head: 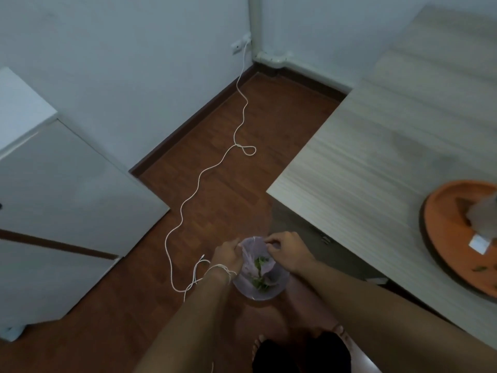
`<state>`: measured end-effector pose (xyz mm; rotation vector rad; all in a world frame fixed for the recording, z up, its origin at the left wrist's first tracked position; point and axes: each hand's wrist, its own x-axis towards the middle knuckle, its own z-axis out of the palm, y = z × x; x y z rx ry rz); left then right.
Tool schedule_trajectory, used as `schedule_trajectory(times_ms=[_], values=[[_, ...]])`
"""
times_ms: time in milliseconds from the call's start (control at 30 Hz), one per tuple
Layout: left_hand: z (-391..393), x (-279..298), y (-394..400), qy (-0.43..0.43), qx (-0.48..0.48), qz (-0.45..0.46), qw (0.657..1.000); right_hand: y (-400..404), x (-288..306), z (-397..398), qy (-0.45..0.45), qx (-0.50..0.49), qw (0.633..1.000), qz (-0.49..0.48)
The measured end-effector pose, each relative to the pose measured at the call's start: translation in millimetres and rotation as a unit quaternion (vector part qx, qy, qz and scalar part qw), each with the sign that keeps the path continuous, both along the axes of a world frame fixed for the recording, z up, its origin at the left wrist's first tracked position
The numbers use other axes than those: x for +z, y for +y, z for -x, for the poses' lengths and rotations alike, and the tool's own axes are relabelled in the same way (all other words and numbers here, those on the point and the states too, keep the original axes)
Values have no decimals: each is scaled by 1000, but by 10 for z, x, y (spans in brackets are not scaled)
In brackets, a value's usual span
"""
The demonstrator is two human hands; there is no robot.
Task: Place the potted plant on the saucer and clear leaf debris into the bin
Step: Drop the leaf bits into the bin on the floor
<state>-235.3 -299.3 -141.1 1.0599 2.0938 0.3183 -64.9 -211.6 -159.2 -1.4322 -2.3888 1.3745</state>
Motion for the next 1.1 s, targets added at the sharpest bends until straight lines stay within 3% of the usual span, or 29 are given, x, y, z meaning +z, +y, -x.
schedule_trajectory(times_ms=[333,533,967,1100], values=[[-235,737,426,63,-44,-82,994,288,767,-436,49,-56,994,-84],[-756,1056,913,94,-107,-117,983,508,1144,-1121,69,-102,984,-125],[-3273,1313,1787,23,-357,-99,929,568,1172,-3739,-23,-290,950,-117],[-3984,1288,1912,37,-437,-63,896,575,1060,-4431,-79,-254,959,-95]])
